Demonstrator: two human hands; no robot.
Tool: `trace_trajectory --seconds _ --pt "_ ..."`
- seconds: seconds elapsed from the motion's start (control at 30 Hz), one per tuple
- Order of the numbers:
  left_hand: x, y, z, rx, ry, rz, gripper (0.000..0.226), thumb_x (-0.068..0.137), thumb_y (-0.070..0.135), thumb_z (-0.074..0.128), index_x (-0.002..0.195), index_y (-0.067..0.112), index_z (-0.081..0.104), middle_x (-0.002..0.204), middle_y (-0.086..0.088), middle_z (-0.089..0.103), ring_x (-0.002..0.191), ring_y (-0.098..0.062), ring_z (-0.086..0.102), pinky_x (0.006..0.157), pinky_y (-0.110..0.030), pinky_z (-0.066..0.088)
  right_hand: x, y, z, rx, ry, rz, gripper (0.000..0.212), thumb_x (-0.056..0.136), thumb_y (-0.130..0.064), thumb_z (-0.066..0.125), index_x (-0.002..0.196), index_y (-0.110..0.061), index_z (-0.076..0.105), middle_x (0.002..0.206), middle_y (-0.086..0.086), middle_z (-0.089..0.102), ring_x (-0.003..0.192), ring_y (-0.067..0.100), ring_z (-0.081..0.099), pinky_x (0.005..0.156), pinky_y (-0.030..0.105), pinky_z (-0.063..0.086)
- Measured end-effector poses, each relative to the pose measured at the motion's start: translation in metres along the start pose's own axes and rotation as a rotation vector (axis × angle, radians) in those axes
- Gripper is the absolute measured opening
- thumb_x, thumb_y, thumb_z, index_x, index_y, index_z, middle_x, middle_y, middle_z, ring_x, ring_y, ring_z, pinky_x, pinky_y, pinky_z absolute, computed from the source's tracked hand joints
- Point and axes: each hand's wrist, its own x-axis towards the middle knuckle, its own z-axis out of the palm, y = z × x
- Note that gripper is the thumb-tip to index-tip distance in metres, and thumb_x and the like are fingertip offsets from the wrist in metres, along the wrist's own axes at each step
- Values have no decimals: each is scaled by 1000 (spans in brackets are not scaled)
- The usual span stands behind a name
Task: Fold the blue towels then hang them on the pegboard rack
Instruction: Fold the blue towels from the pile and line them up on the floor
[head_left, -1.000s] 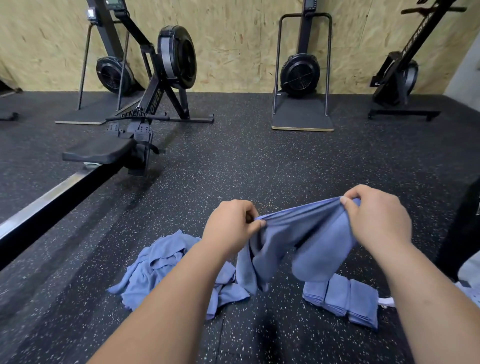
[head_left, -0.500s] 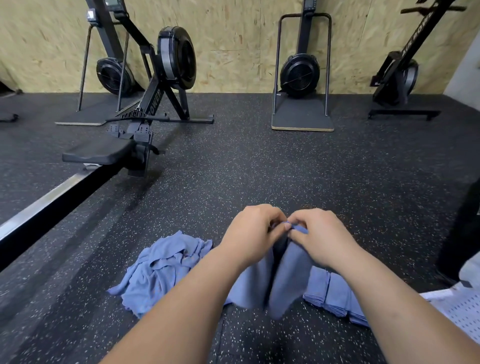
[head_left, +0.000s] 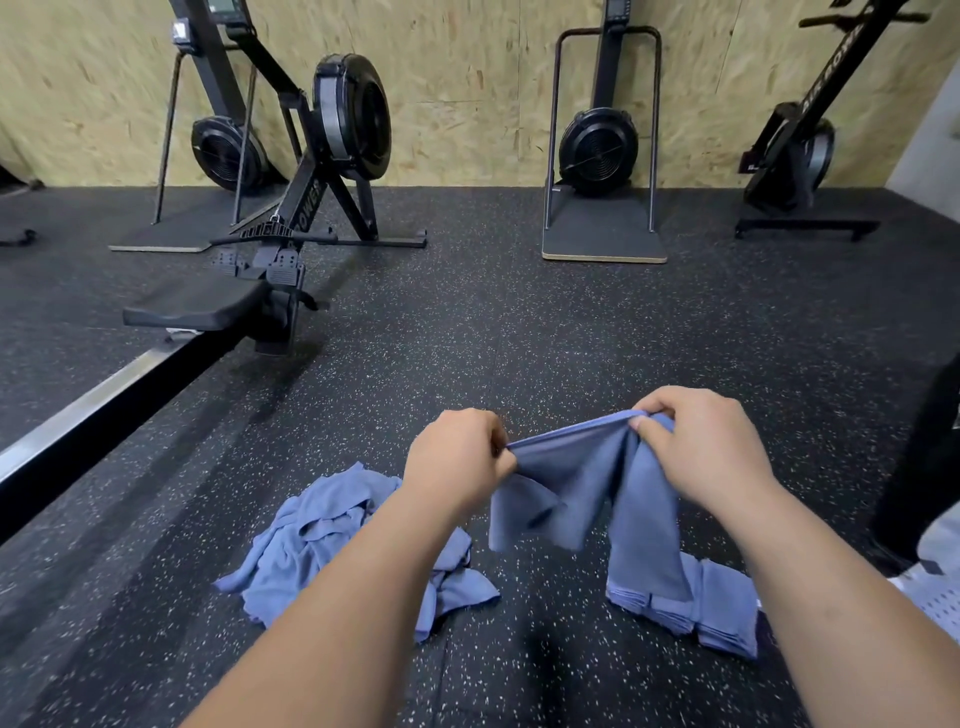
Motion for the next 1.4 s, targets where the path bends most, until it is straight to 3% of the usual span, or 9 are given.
trace_trajectory --seconds 0.37,0.53,0.63,0.77,0.93,1.03,1.2,1.3,1.4 --pt "3 -21 -8 -35 28 -136 10 83 26 61 78 32 66 82 8 72 82 -22 68 71 -33 57 9 33 -20 13 132 153 5 94 -34 71 91 -35 75 92 -4 75 88 30 66 76 39 55" --pt "5 -12 -3 -441 31 -172 12 95 24 69 83 26 71 71 13 68 63 -8 61 59 -22 45 6 30 -17 115 2 176 10 90 -32 80 82 -34 73 80 -12 71 87 23 68 74 33 49" --pt "5 1 3 -688 -7 -180 13 99 21 71 88 21 77 72 8 69 62 -11 58 62 -27 51 4 21 -13 317 -76 180 10 88 -26 83 80 -29 78 70 -5 75 73 14 68 66 29 45" --pt "3 17 7 -903 -36 -180 10 102 18 70 98 15 78 70 2 62 60 -9 53 60 -26 55 -7 -4 -12 605 -323 185 7 97 -16 76 93 -20 81 81 1 80 75 15 68 62 28 56" --pt "3 21 9 -1008 -96 -139 15 101 6 68 111 17 75 74 0 57 61 -10 51 65 -24 54 -14 -27 -12 674 -573 63 33 102 -1 56 117 -23 75 103 -3 82 95 15 78 83 39 60" --pt "2 22 7 -1071 -127 -96 22 99 3 71 116 17 72 82 -3 64 68 -14 56 70 -29 52 -15 -29 -5 609 -504 -63 39 94 7 62 113 -25 75 101 -4 82 77 19 70 74 38 55" --pt "3 20 7 -1133 -143 -87 30 93 5 78 116 24 74 96 -5 78 85 -20 68 92 -47 59 -16 -32 3 459 -292 -183 20 88 -14 81 87 -34 79 81 -12 77 77 20 70 74 30 57" --pt "1 23 6 -1180 -159 -76 31 93 1 77 118 19 72 103 -10 80 90 -21 72 90 -41 58 -17 -35 3 367 -222 -251 17 86 -25 85 79 -38 76 76 -14 71 67 7 61 65 20 47" --pt "-4 30 3 -1202 -183 -27 27 96 1 75 119 14 68 106 -9 81 96 -21 74 94 -41 57 -17 -36 6 341 -171 -268 15 84 -33 87 77 -36 73 83 -12 66 74 7 62 69 19 46"
